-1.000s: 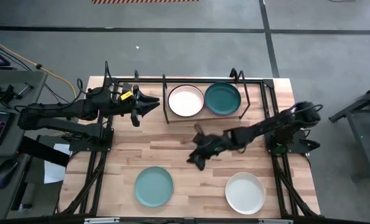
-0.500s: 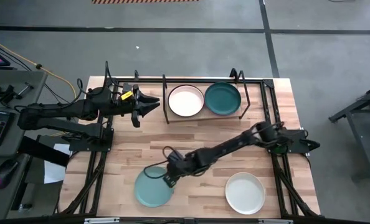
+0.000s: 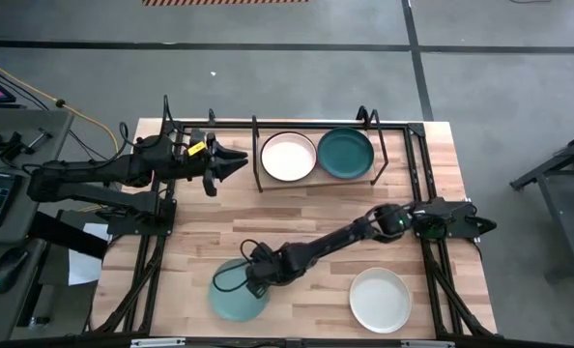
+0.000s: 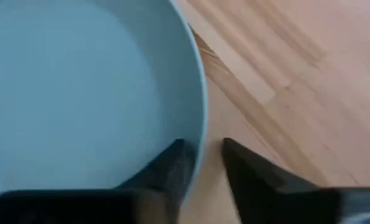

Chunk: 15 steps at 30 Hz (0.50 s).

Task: Place and stack plates onto a shelf
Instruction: Stack the blue plate on top of the light pink plate on the shelf

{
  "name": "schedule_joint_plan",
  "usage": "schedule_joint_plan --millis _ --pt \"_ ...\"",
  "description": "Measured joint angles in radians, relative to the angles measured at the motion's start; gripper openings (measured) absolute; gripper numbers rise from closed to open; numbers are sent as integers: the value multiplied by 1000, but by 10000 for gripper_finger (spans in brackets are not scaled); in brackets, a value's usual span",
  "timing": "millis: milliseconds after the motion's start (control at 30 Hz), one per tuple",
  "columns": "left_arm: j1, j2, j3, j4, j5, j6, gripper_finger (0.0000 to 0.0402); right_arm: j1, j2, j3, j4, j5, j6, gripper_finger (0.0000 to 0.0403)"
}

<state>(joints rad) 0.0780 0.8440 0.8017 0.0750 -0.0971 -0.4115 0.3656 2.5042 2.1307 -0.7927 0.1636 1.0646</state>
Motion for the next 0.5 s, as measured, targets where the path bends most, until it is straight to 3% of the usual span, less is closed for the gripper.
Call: schedule_joint_plan --millis 67,133,367,500 --pt "0 -6 0 -1 1 -24 99 6 -6 -1 -38 21 -23 42" --pt "0 -9 1 4 2 -56 99 8 -19 -2 -91 29 -58 14" --pt "-1 -59 1 -5 53 -85 99 -12 -78 -14 -428 67 -134 4" --pt "-1 -104 1 -1 68 -84 99 -14 -168 -122 -512 112 -139 1"
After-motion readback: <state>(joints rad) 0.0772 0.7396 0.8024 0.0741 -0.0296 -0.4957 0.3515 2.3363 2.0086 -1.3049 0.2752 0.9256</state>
